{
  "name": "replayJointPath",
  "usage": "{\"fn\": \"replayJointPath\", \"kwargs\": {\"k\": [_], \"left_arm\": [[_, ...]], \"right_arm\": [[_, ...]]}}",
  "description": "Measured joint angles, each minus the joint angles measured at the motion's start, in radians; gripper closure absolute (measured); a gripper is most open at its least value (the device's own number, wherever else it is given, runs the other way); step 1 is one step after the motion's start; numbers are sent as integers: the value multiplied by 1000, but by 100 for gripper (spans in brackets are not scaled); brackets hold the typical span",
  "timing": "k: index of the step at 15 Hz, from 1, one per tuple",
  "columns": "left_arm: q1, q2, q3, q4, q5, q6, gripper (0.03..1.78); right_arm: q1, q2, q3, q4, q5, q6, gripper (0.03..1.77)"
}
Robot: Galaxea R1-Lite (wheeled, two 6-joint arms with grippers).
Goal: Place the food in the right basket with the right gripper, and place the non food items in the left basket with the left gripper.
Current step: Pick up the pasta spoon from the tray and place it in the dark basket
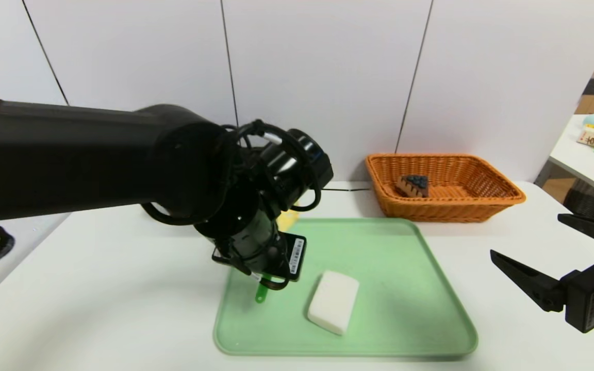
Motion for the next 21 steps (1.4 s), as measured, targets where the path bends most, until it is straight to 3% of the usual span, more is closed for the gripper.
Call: {"fn": "replayJointPath", "kwargs": {"k": [5,8,13,16,21], "left_arm": [[8,-107,-26,0,63,182,170],[54,-161,-28,-13,59,345,170],[190,-219,-29,-130,-26,718,170],[293,-222,-30,-212,-111,933,170],[390,-196,-57,-239,-219,1104,170]], "right_arm": [[3,0,6,0,-1,0,11],[3,-2,11,-5,-1,1,11],[3,-6,20,-7,0,0,11],[3,-7,24,-8,0,1,11],[3,-6,31,-9,1,2,10]]}}
